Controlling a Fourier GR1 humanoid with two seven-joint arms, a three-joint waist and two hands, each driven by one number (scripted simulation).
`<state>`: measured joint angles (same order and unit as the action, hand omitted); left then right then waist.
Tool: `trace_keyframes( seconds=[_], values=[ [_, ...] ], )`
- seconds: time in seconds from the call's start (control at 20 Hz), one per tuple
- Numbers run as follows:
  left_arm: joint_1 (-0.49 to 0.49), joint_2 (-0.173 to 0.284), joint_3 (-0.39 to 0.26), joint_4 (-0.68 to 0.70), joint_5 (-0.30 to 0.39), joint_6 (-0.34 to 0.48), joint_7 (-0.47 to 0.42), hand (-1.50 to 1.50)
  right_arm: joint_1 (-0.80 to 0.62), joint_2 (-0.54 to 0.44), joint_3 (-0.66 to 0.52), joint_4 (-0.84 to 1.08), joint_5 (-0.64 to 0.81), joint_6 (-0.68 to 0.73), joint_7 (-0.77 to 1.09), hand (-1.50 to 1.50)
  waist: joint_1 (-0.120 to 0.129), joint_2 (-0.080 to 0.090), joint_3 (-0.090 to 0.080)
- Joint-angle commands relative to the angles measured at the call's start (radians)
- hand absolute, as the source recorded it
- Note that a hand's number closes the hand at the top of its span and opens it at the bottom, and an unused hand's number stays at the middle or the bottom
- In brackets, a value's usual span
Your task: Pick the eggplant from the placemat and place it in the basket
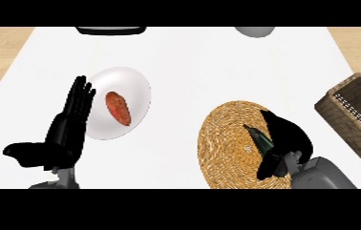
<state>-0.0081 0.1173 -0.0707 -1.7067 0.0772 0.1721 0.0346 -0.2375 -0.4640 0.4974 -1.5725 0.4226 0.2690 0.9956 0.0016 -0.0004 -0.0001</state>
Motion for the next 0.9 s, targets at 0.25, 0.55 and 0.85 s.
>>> trace_keyframes(
  seconds=[0.25,0.55,0.85],
  values=[
    [0.007,-0.008,0.023,-0.021,-0.006,-0.017,0.03,0.0,0.063,0.098,-0.023,0.002,0.13,0.041,0.041,-1.5,0.0,-0.001,0.0],
    [-0.027,-0.058,-0.008,0.04,-0.049,0.005,0.002,0.0,0.039,0.115,-0.081,0.125,0.12,0.12,-0.087,1.5,-0.001,0.0,0.0],
    [-0.054,-0.034,0.05,0.081,-0.022,-0.025,-0.028,0.0,0.007,0.074,-0.087,0.141,0.165,0.19,-0.199,1.5,-0.002,0.001,0.0]
  ],
)
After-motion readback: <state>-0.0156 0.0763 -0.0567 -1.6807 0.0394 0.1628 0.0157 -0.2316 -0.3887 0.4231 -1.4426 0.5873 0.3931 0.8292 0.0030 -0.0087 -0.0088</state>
